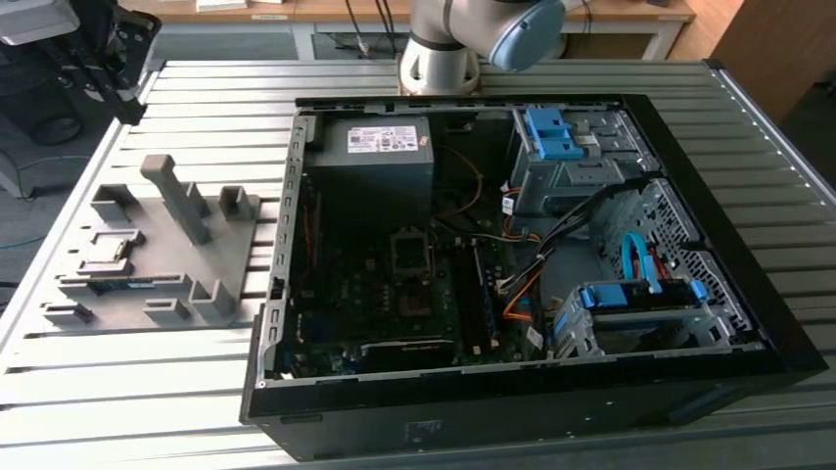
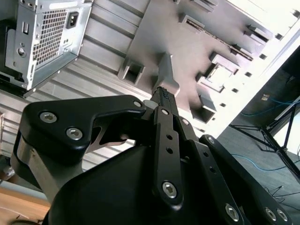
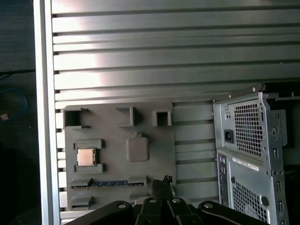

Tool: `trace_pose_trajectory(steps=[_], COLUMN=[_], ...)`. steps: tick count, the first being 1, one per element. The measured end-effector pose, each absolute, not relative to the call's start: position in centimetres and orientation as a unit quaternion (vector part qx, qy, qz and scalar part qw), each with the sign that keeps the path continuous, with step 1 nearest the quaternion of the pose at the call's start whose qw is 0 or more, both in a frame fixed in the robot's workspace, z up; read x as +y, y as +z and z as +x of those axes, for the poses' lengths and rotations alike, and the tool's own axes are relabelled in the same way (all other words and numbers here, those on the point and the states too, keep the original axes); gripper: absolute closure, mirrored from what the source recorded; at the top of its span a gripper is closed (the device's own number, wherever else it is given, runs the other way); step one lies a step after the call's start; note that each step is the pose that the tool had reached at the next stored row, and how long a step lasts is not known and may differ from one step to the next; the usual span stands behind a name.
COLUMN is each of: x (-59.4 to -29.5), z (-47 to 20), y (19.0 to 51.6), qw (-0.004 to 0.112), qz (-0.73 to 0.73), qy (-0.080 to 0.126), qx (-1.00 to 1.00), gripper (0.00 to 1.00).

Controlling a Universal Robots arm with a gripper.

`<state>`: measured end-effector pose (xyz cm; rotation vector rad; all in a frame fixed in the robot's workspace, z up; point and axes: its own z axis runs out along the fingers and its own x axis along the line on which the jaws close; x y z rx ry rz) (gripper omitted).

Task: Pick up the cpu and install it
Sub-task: 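Reach for the cpu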

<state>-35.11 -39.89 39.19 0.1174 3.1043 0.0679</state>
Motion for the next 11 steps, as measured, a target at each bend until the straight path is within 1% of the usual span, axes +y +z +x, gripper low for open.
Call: trace_pose_trajectory(steps=[11], x=[-39.9], z=[-37.9], y=[38.7], qw=[0.017], qz=[0.038], qy=[0.022], qx=[0.999], gripper=[0.90])
